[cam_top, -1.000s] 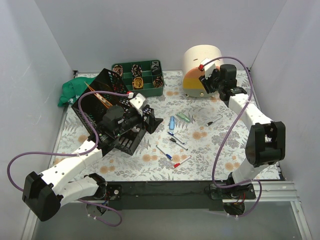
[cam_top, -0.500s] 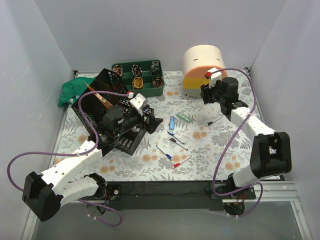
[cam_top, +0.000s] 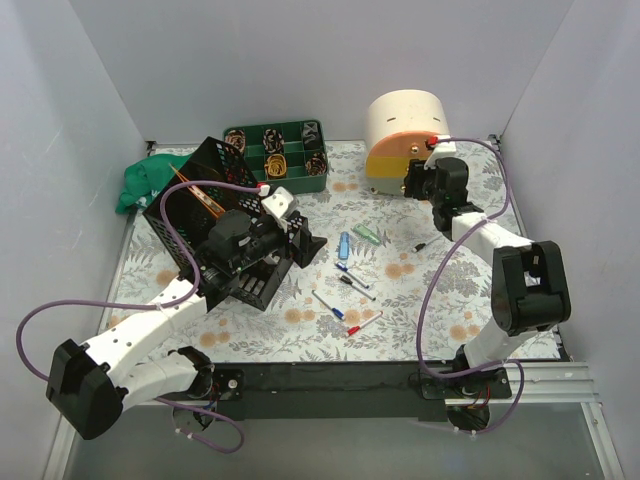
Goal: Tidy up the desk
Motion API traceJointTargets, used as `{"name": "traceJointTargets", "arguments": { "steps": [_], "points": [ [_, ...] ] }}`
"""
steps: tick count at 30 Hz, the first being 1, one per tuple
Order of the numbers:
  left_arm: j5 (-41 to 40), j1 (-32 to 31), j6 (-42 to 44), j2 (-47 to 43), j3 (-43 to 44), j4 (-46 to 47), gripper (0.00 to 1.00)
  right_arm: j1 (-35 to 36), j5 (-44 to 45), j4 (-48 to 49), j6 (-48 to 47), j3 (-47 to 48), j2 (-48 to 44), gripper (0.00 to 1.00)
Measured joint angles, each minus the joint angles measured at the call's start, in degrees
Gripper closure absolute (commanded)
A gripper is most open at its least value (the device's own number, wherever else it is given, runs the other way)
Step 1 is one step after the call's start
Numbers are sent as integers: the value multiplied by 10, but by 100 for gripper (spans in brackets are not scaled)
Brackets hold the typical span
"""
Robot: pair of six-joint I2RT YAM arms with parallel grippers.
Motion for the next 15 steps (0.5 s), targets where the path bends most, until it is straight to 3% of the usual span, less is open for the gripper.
{"name": "traceJointTargets", "arguments": {
  "steps": [15],
  "points": [
    [0, 0, 1, 6, 0, -1, 2, 29, 68, 38, 64, 39, 66, 47]
  ]
}}
